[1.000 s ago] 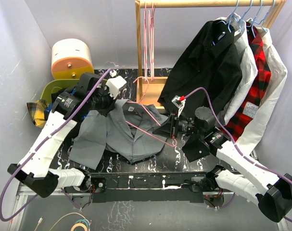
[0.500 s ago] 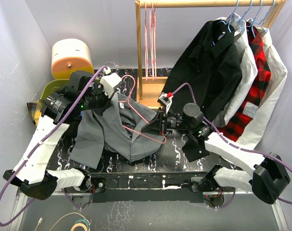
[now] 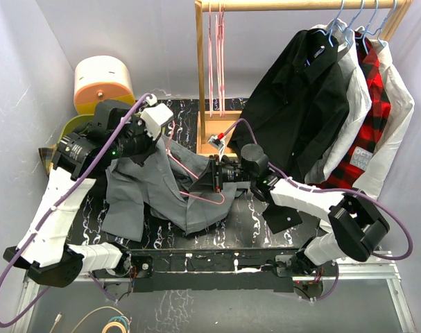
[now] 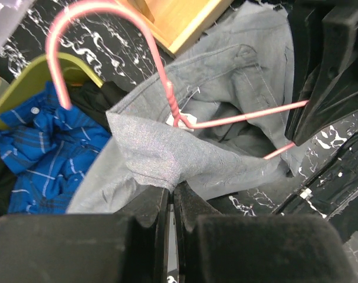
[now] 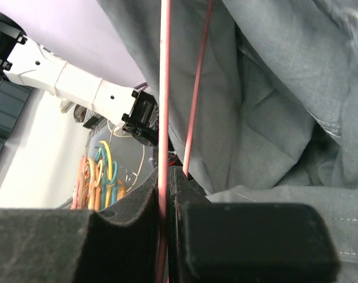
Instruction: Place the shirt on the hanger
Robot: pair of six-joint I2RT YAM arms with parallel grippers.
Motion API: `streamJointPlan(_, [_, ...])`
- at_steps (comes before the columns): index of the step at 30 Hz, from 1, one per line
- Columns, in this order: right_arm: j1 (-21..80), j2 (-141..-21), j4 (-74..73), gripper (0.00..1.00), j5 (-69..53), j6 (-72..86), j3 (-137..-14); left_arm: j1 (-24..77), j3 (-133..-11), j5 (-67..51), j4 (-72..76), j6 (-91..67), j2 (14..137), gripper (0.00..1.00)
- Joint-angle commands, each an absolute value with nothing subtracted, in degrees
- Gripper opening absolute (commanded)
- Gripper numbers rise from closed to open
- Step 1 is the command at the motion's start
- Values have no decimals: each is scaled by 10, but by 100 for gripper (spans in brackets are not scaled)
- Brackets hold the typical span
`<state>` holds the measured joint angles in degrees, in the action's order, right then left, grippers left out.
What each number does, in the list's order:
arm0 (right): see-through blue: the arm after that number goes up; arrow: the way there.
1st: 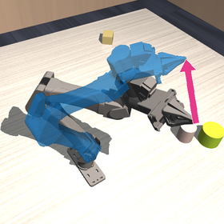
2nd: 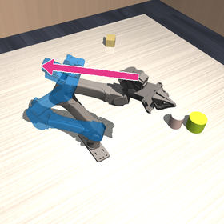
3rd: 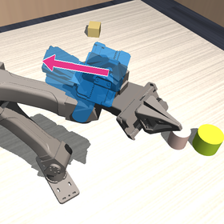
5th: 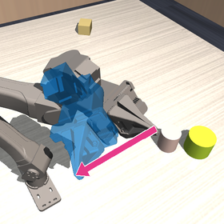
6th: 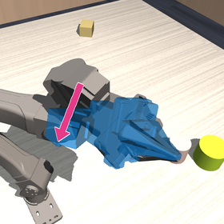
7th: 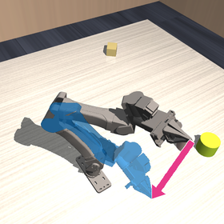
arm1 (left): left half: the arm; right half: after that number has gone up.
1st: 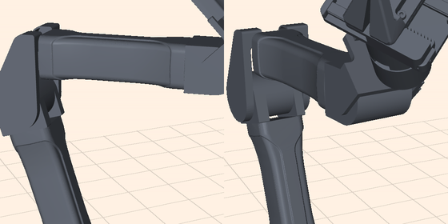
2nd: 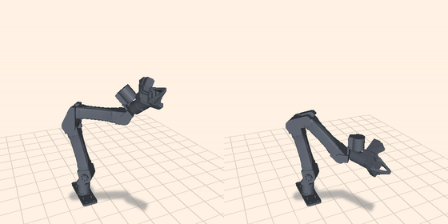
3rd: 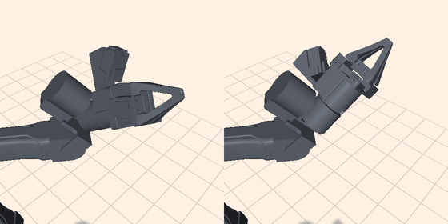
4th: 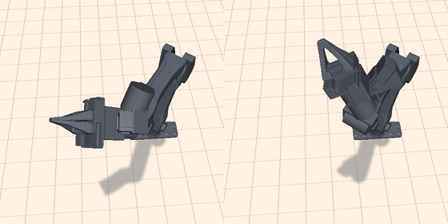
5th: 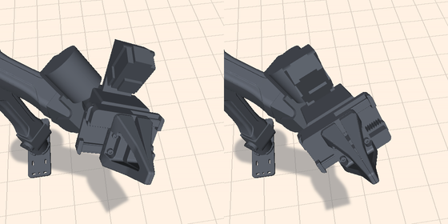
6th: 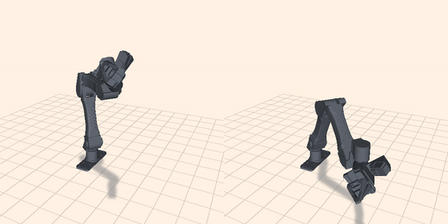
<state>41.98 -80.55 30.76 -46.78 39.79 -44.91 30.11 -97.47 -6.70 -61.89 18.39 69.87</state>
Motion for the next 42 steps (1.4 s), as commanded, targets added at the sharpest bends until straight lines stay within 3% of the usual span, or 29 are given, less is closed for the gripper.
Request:
streamJointPlan(1, [428,-814,368,8,-497,405,-492,300,-1046,-83,-656,215,699,0])
streamJointPlan(7, [428,-846,366,8,-491,403,-554,301,-990,-151,-725,232,690,0])
streamJointPlan(14, [428,-863,383,8,-499,413,-559,300,-899,-112,-706,249,646,1])
streamJointPlan(16, [428,-859,382,8,-494,409,-550,301,-918,-114,-719,249,650,28])
streamJointPlan(18, [427,-854,381,8,-490,404,-541,300,-956,-125,-741,244,658,78])
streamJointPlan(19, [428,-852,379,8,-487,400,-534,300,-982,-137,-750,234,660,94])
streamJointPlan(20, [428,-850,378,8,-484,394,-528,301,-1006,-154,-760,223,661,97])
streamJointPlan(28, [427,-847,367,8,-474,341,-479,226,-1048,-349,-777,248,653,97])
streamJointPlan(35, [428,-866,383,8,-479,317,-472,213,-1061,-422,-814,315,708,95])
streamJointPlan(42, [427,-871,399,8,-478,312,-476,118,-1137,-521,-823,347,781,89])
